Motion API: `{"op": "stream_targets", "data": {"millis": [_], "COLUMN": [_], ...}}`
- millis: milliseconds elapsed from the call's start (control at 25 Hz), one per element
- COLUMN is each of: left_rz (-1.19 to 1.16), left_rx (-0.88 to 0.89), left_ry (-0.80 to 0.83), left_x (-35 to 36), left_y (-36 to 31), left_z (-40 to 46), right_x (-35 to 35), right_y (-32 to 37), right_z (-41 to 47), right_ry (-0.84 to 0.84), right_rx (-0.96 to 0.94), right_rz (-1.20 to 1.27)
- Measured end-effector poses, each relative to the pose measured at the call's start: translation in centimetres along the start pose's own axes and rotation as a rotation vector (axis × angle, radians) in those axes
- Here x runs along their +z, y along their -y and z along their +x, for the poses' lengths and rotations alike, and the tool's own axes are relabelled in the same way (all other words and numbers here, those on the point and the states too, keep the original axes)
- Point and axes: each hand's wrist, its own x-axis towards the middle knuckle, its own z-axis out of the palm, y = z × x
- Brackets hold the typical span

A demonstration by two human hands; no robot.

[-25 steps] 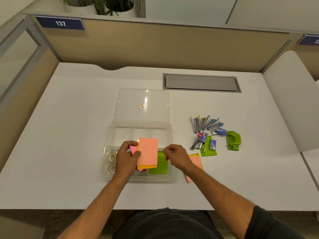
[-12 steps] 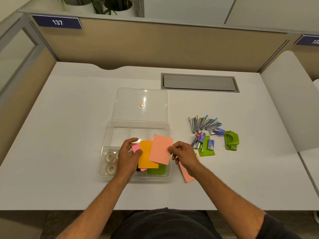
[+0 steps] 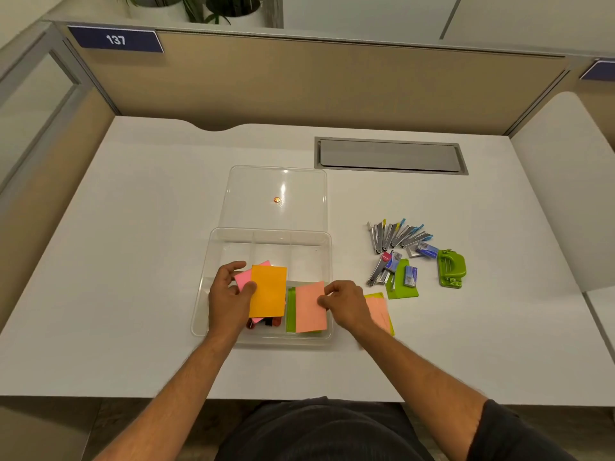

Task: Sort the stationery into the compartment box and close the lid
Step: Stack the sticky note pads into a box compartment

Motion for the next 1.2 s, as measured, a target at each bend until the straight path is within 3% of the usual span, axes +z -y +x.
{"op": "stream_targets", "data": {"millis": [360, 480, 560, 680, 920, 1200], "left_rz": [-0.005, 0.012, 0.009, -0.052, -0.098, -0.04], "left_rx": [-0.033, -0.038, -0.037, -0.043, -0.08, -0.063], "left_ry": [-0.004, 0.011, 0.028, 0.059, 0.121, 0.224], "left_x": [-0.3, -0.3, 0.1, 0.9, 2.0, 2.6], "left_y": [0.7, 0.7, 0.5, 0.1, -0.3, -0.4], "left_z": [-0.4, -0.4, -0.5, -1.0, -1.2, -0.5], "right_x": [1.9, 1.4, 1.0, 0.6, 0.1, -2.8], "right_y": [0.2, 0.3, 0.8, 2.1, 3.1, 1.4], "right_z": [-0.2, -0.8, -1.1, -1.4, -2.0, -1.8], "right_ry": [0.028, -0.058, -0.096, 0.045, 0.149, -0.056], "right_rx": [-0.052, -0.12, -0.17, -0.231, -0.09, -0.067], "right_rz": [-0.258, -0.281, -0.195, 0.031, 0.281, 0.48]}}
